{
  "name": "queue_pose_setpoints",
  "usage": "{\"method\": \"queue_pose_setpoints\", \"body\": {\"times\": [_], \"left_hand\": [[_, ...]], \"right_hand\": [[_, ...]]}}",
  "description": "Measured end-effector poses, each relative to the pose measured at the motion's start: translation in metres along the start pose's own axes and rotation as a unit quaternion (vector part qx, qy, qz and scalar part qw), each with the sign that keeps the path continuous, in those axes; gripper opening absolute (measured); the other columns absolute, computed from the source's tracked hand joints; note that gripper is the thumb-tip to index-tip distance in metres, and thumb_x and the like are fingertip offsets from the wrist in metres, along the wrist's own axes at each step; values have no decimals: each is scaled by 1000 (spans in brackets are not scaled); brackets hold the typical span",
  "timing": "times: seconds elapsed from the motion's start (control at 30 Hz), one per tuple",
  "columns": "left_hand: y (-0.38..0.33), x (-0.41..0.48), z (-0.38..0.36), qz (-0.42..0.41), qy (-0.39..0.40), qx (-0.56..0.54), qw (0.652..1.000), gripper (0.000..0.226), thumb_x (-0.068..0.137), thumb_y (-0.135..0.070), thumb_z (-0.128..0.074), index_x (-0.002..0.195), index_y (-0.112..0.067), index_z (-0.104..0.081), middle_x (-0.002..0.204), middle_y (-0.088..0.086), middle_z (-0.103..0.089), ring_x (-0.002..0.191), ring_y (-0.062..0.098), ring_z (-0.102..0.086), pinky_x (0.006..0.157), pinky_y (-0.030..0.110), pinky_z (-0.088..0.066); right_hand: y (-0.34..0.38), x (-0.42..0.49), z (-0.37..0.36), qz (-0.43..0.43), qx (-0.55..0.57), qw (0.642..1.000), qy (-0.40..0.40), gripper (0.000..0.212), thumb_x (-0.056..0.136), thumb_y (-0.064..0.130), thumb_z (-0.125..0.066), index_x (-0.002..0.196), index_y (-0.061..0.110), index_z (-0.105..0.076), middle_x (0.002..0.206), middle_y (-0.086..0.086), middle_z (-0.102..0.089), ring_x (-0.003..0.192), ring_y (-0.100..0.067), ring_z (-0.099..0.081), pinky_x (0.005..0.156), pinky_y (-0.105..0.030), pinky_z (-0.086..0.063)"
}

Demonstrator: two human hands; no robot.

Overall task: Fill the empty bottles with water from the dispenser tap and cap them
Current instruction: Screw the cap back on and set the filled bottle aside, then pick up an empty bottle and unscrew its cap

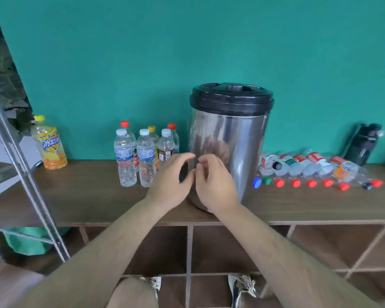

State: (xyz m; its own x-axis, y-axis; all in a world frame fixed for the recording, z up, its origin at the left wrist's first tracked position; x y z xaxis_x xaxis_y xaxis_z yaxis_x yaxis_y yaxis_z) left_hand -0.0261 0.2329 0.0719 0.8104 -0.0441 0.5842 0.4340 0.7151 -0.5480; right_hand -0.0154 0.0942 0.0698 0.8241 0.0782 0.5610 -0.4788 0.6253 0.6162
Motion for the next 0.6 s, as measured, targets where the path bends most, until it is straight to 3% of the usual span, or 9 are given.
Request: {"method": "queue_pose_setpoints", "body": {"times": [0.17,0.33,0.47,0.53,0.6], "left_hand": [[-83,13,-50,-57,55,10,997,40,101,-19,-57,141,-23,-54,136,-8,-56,127,8,-51,110,28,-41],[-143,36,-125,-87,130,4,988,45,100,-11,-56,143,-24,-52,142,-7,-51,129,8,-50,110,20,-37],[-156,65,-187,-66,181,33,981,49,100,-7,-53,147,-21,-47,150,-2,-45,137,15,-45,113,24,-34],[-154,86,-217,-52,195,45,978,47,99,-4,-51,144,-16,-48,148,4,-46,138,21,-44,110,22,-30],[-148,107,-242,-28,210,67,975,48,98,-1,-49,145,-15,-46,147,7,-44,138,25,-42,114,30,-33]], "right_hand": [[-48,-14,75,-24,7,999,-37,21,107,26,-49,124,20,-59,119,3,-65,103,-19,-64,83,-44,-54],[-114,-25,130,-99,23,991,-87,26,107,24,-48,131,18,-59,125,1,-67,113,-19,-62,88,-38,-50],[-179,-12,146,-160,-4,984,-84,28,106,25,-51,132,17,-58,118,0,-67,105,-24,-64,75,-34,-43],[-215,6,146,-187,-32,980,-65,31,105,26,-51,133,16,-56,118,-4,-66,106,-27,-63,74,-34,-41],[-248,28,142,-211,-54,975,-37,35,103,27,-53,136,17,-54,118,-8,-66,108,-31,-62,76,-37,-45]]}}
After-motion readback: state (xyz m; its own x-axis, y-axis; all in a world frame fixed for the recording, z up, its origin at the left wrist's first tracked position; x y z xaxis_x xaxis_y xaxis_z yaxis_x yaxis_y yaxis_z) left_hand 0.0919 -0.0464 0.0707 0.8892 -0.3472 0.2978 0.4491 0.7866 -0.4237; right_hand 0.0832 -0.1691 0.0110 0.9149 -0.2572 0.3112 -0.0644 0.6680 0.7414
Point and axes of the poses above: each hand's wrist, its own x-axis towards the middle knuckle, its own z-axis out of the back of the hand, y = z × x, the point moved 4 cm from there along x, towards the middle knuckle
